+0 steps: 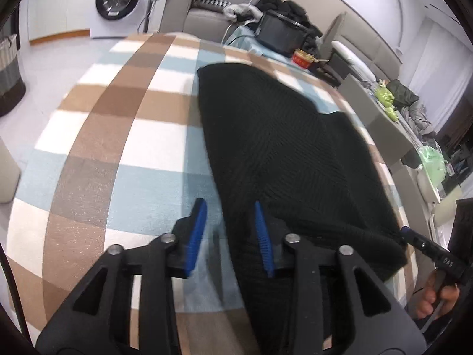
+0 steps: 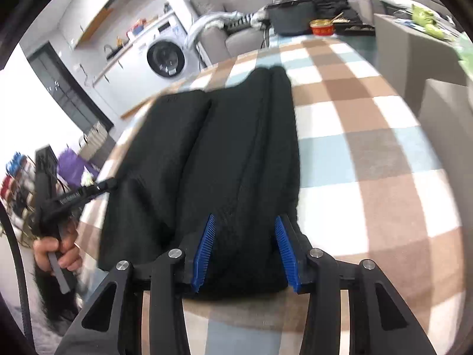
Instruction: Fold small clothes
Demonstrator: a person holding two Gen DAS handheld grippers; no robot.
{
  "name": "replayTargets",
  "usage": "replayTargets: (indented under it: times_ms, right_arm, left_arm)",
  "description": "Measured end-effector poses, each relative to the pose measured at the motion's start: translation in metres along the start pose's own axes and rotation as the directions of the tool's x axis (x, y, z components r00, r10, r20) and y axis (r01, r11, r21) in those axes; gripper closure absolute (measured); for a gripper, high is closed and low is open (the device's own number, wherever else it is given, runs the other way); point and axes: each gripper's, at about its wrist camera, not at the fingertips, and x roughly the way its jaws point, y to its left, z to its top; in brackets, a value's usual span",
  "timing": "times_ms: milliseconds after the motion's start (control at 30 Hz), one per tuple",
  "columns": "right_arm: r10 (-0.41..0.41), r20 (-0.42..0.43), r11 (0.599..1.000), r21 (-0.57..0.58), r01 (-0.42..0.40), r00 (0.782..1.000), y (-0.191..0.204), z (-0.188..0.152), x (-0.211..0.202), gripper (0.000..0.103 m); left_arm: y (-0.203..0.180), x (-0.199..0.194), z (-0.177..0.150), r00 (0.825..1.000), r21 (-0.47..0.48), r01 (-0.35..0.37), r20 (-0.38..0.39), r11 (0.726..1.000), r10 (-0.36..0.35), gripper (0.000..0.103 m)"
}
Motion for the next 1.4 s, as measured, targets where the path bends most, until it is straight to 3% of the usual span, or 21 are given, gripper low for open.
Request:
replayTargets:
  times_ms: [100,167,267,367,400,500,633,700,767,800,867,1067,1133,1200,1267,1400]
  right_arm:
    - [0.061,0.019,0.998,-0.003,-0.061,0.998,0.005,0.001,-0.004,0.06]
    - [0.034,-0.012,0.999,-0.005,-0.034,0.999,0.006,0.007,0.007,0.06]
    - [0.025,-0.061,1.0,0.017,-0.024,0.998,0.005,0.004,0.025,0.065]
    - [0.012,-0.047,1.0,-0.006,-0.012,0.999,0.012,0.004,0.023,0.071]
    - [-0.007,-0.037,1.0,-0.026,0.006,0.999,0.015,0.005,0.021,0.079]
    - [-0.056,-0.032,0.996,-0.064,0.054,0.998,0.02,0.007,0.015,0.091]
    - [-0.064,-0.012,0.993,-0.101,0.063,0.998,0.026,0.006,0.003,0.095]
    - [-0.055,-0.023,0.993,-0.102,0.052,0.998,0.027,0.005,0.002,0.095]
    - [0.006,-0.053,0.996,-0.09,-0.011,0.999,0.026,0.003,0.005,0.093]
    - [0.018,-0.066,0.996,-0.084,-0.024,0.998,0.026,0.002,0.008,0.082]
    - [0.032,-0.078,0.997,-0.07,-0.038,0.996,0.025,0.0,0.012,0.073]
    - [0.049,-0.108,0.998,0.036,-0.045,0.993,0.002,-0.001,0.036,0.072]
    - [0.038,-0.093,0.999,0.026,-0.036,0.995,0.003,-0.003,0.036,0.075]
    - [0.033,-0.072,0.999,0.005,-0.033,0.997,0.008,-0.004,0.033,0.091]
    - [0.049,-0.03,0.999,0.002,-0.048,0.998,0.012,-0.001,0.024,0.097]
    - [0.09,0.063,0.996,-0.022,-0.089,0.994,0.025,0.003,-0.01,0.098]
  left_arm:
    - [-0.014,-0.011,-0.002,0.999,0.045,0.043,0.017,0.998,-0.044,0.055]
    - [-0.024,-0.013,-0.004,0.998,0.072,0.067,0.012,0.995,-0.068,0.05]
    - [-0.037,-0.013,-0.007,0.995,0.084,0.096,0.007,0.992,-0.097,0.048]
    - [-0.044,-0.012,-0.012,0.993,0.08,0.114,-0.001,0.99,-0.114,0.048]
    - [-0.046,-0.011,-0.013,0.993,0.078,0.118,-0.006,0.99,-0.118,0.048]
    - [-0.048,-0.007,-0.014,0.992,0.085,0.122,-0.021,0.989,-0.121,0.048]
    - [-0.048,-0.004,-0.013,0.992,0.085,0.123,-0.022,0.989,-0.121,0.048]
    - [-0.048,-0.003,-0.012,0.991,0.077,0.135,-0.03,0.988,-0.133,0.048]
    - [-0.049,-0.001,-0.014,0.99,0.078,0.14,-0.038,0.987,-0.137,0.047]
    - [-0.049,0.0,-0.015,0.99,0.082,0.135,-0.042,0.987,-0.132,0.047]
    - [-0.05,0.003,-0.018,0.99,0.083,0.136,-0.055,0.987,-0.132,0.047]
    - [-0.055,0.011,-0.031,0.985,0.098,0.145,-0.111,0.985,-0.134,0.047]
    - [-0.057,0.009,-0.037,0.984,0.111,0.15,-0.114,0.982,-0.137,0.045]
    - [-0.06,0.007,-0.043,0.981,0.127,0.165,-0.121,0.978,-0.15,0.043]
    - [-0.063,0.005,-0.046,0.98,0.144,0.169,-0.125,0.975,-0.152,0.043]
    - [-0.066,-0.003,-0.044,0.978,0.14,0.188,-0.114,0.972,-0.173,0.043]
